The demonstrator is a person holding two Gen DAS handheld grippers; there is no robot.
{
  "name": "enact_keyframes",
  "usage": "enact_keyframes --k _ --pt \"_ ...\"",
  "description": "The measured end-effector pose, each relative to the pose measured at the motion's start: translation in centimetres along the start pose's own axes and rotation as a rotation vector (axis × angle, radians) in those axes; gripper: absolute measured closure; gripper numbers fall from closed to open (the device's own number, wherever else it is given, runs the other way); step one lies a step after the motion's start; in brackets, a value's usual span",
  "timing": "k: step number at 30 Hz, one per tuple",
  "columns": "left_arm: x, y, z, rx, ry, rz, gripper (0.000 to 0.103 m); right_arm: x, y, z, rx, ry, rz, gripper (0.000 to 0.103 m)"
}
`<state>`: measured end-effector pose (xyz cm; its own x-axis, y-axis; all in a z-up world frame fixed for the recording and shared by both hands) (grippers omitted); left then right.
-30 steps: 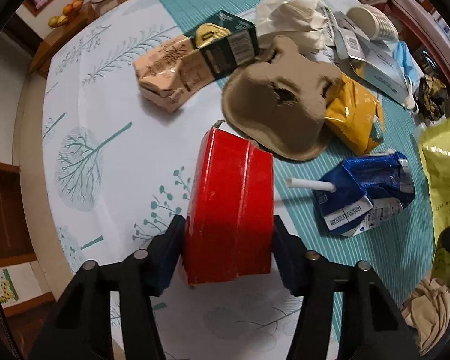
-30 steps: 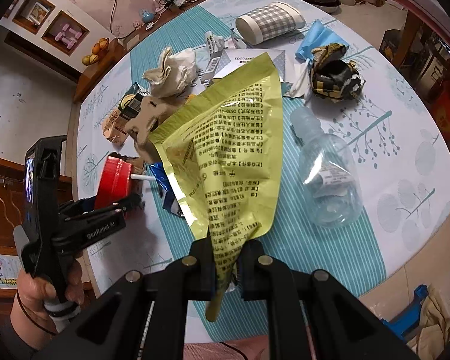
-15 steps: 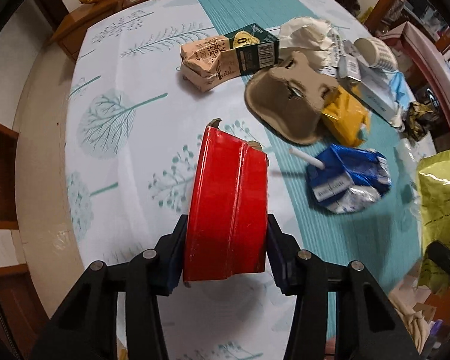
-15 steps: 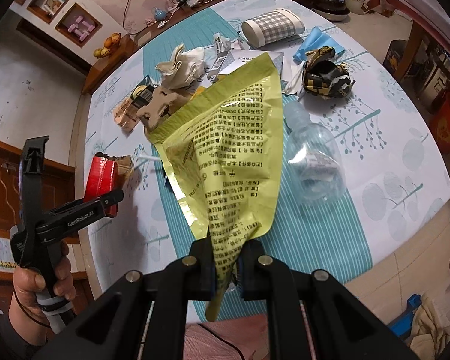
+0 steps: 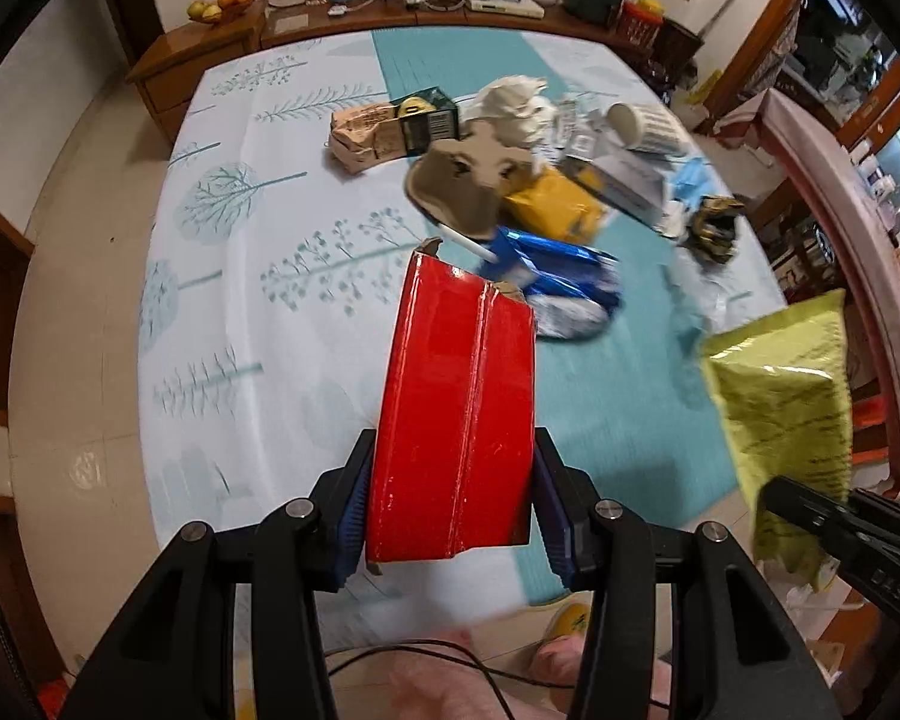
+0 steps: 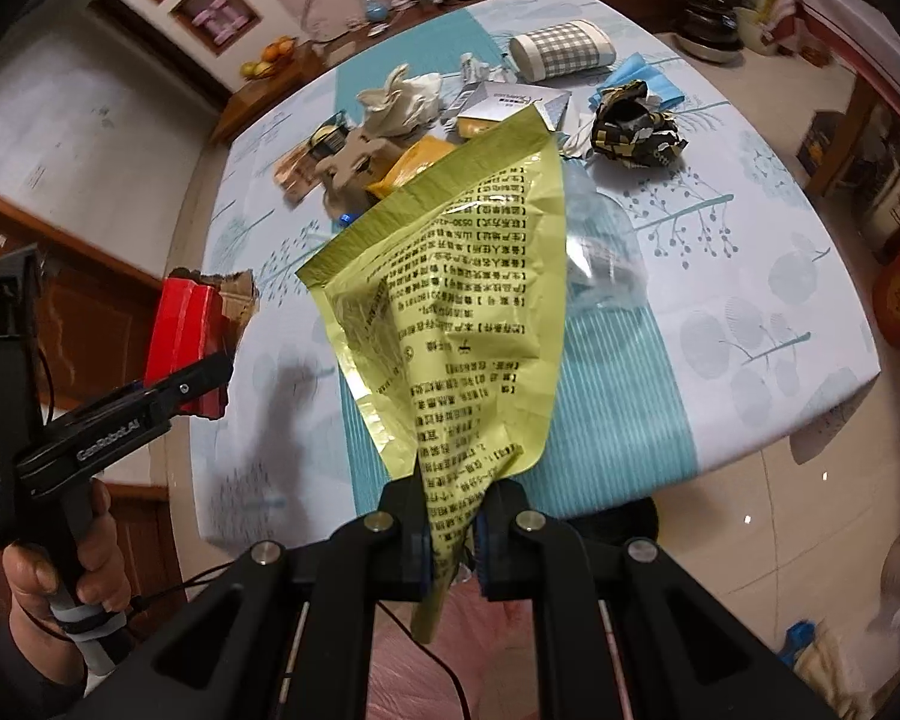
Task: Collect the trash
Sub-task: 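Carry both items over the trash bin and open both grippers to drop them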
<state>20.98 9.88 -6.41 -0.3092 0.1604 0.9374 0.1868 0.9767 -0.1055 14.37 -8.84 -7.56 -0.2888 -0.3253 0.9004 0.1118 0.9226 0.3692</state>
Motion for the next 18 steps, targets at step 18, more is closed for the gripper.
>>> enact_keyframes --k 18 --pt "1.3 -14.5 16.6 0.197 -0.008 -0.027 0.057 3.2 -11.2 11.7 0.213 0.152 -0.099 0.093"
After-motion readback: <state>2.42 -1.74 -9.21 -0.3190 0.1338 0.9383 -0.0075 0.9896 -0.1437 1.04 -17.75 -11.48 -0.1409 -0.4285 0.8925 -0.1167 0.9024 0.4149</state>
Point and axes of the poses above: each gripper's, at about its wrist camera, not at the fingertips, and x roughly against the way its jaws point, y to its left, z to its underside, the point moved 6 cm from there along -x, roughly the way its jaws point, and after that the axes turned 3 degrees about -x, right-handed, at the moved point
